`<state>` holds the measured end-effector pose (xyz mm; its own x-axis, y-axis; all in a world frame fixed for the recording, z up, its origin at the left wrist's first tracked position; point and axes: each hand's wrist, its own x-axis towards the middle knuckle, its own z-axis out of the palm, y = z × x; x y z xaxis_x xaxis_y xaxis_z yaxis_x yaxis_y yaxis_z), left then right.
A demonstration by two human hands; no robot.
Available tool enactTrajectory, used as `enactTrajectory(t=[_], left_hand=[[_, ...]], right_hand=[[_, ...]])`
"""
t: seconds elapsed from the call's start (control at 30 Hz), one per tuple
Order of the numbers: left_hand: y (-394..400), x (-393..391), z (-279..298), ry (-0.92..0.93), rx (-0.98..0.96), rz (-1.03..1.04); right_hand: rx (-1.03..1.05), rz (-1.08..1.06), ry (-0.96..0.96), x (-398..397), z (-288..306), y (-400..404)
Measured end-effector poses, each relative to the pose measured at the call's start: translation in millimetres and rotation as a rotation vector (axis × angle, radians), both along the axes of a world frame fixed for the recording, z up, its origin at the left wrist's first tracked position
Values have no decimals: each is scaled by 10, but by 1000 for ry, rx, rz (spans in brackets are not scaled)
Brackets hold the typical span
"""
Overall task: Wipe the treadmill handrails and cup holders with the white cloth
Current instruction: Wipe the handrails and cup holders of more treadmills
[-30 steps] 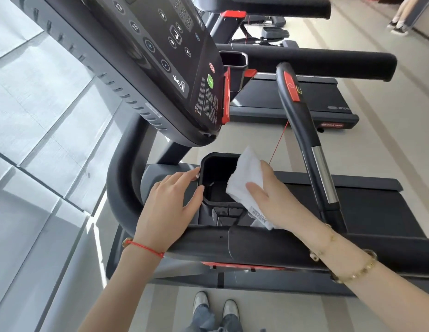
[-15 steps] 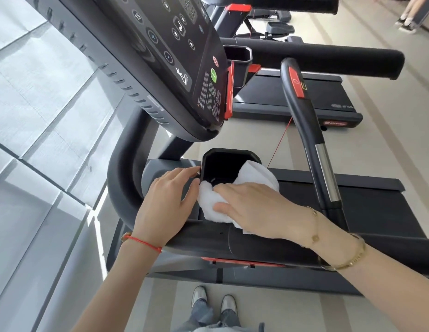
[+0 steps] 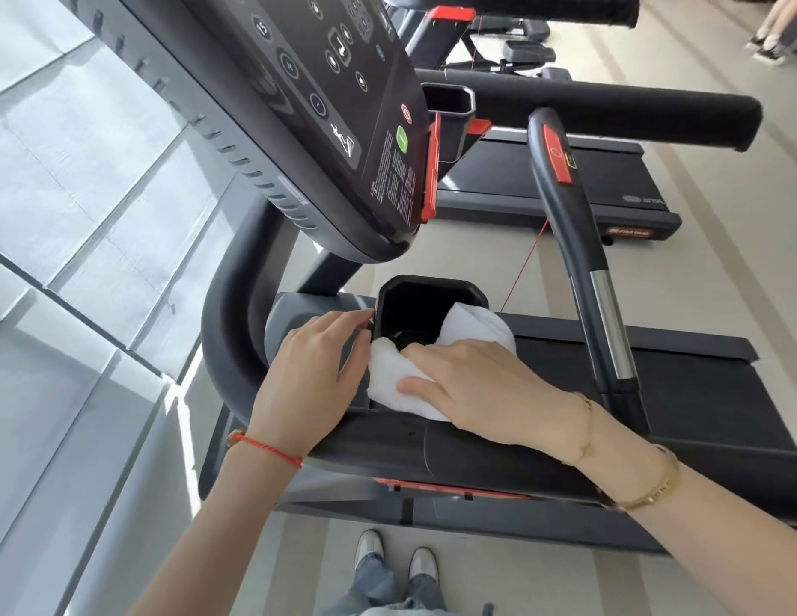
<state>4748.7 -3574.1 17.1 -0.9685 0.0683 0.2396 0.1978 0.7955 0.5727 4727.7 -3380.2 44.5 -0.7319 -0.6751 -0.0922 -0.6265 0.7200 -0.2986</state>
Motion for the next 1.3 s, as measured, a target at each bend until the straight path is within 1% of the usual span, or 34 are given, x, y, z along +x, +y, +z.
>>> enactTrajectory(t=[0.1,0.2,0.27,0.3,0.37,0.4,0.43,0.47,0.5,0.53,0.57,0.6,0.63,0.67,0.7,0.8,0.83,0.9,1.0,1.07,1.17,1.3], left_hand=[[-3,7,18,6,-12,0],[12,4,46,10,-18,0],[27,-7,60,14,-28,6],[35,-16,65,14,-30,12],[53,-40,70,18,-32,27],[65,-56,70,19,-30,35],[76,-73,66,18,-29,39],[87,-89,58,15,-29,39],[98,-100,48,9,-33,39],[107,-109,38,2,-38,38],[112,-115,27,-4,-43,38],[111,-117,15,-9,-43,39],[105,-118,6,-14,-38,41],[97,-116,-1,-21,-31,43],[89,-115,-6,-27,-22,47],[90,-120,-10,-43,-15,42],[96,-121,-10,-47,-19,37],[107,-123,-8,-49,-26,36],[114,-122,-8,-52,-28,35],[110,-115,-8,-53,-24,34],[104,-112,-1,-48,-11,27],[101,-118,5,-36,-15,19]], right_hand=[[-87,-11,-31,25,20,279],[-160,34,-53,9,37,587],[-258,-41,-142,-12,57,677],[-361,-119,-135,-46,57,675],[-566,-277,-12,-176,86,607],[-610,-323,52,-260,102,554],[-623,-324,98,-348,113,485],[-604,-296,118,-431,114,401],[-556,-257,95,-511,107,303],[-472,-217,47,-584,74,201],[-344,-160,40,-646,15,110],[-210,-102,92,-691,-50,44],[-122,-56,144,-719,-103,21],[-99,-39,148,-741,-140,50],[-119,-48,101,-755,-146,121],[-257,-191,-168,-779,-159,440],[-272,-223,-200,-778,-157,492],[-206,-202,-167,-818,-131,428],[-61,-122,-66,-921,-83,86],[-21,-95,-22,-985,-79,-59],[-54,-143,-29,-980,-126,43],[-229,-298,-117,-781,-247,384]])
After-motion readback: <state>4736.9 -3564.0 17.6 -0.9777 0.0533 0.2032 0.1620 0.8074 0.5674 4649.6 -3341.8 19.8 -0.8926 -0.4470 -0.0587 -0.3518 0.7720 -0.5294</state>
